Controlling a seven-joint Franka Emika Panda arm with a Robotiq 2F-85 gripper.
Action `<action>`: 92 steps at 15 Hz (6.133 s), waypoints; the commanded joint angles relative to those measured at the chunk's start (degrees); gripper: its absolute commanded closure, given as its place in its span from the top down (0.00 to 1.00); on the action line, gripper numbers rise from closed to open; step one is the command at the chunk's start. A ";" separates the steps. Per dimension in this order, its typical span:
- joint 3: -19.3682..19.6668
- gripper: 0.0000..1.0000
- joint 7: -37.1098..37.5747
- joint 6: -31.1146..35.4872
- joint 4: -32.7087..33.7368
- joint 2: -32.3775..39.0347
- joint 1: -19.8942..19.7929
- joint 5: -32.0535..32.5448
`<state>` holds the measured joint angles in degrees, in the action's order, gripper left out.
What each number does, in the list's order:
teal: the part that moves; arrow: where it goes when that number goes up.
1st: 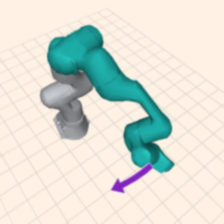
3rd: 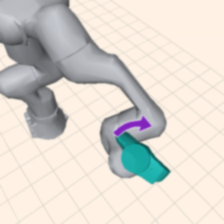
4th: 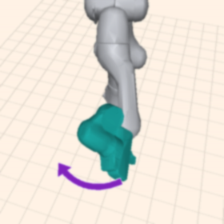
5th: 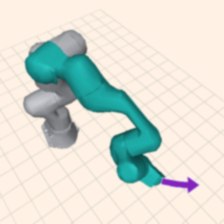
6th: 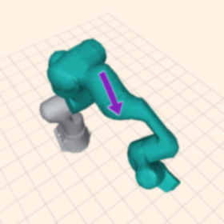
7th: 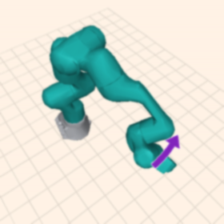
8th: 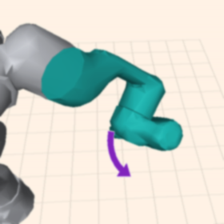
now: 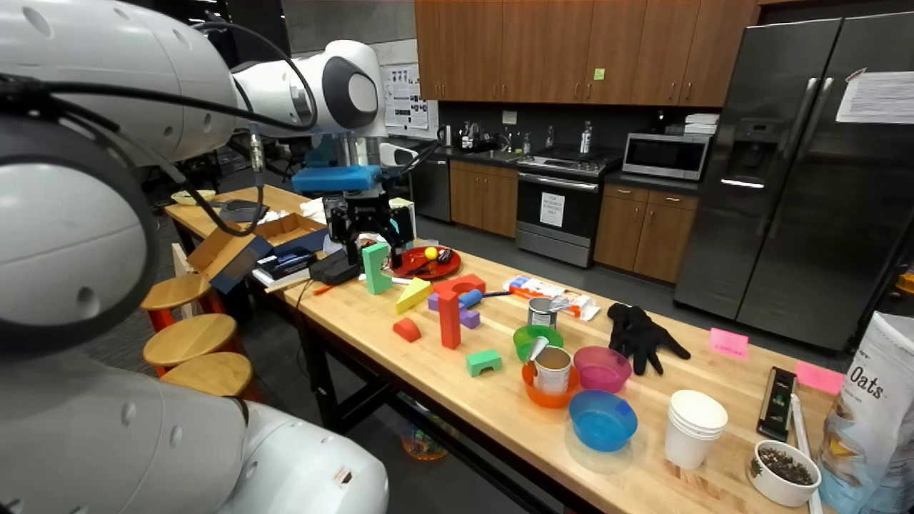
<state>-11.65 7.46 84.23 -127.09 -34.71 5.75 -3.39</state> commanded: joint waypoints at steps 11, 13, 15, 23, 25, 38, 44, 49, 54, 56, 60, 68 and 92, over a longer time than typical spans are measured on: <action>5.31 1.00 -9.53 1.97 13.63 5.86 -3.87 28.50; 6.45 1.00 -12.38 7.36 14.60 7.40 -3.30 31.13; 7.31 1.00 -15.19 13.87 15.16 9.06 -3.13 32.80; 11.54 1.00 -23.70 42.60 14.28 15.61 -2.41 26.24; 12.36 1.00 -26.81 46.87 13.96 17.02 -1.70 21.49; 11.32 1.00 -32.56 46.69 12.47 20.99 1.96 1.41; 11.72 1.00 -33.73 47.33 13.54 26.15 1.80 -5.38; 11.18 1.00 -36.88 44.86 15.16 30.49 1.55 -12.84; 9.99 1.00 -38.82 40.60 16.94 33.74 1.04 -18.33; 9.37 1.00 -38.61 37.55 17.53 34.49 0.94 -20.01; 8.12 1.00 -36.50 29.67 18.31 35.76 0.87 -23.20; 7.26 1.00 -28.91 20.87 17.13 36.59 0.56 -21.84; 9.22 1.00 -1.24 11.54 2.89 33.70 -3.42 -44.61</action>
<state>-3.03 -0.44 96.70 -120.76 2.67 2.71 -46.60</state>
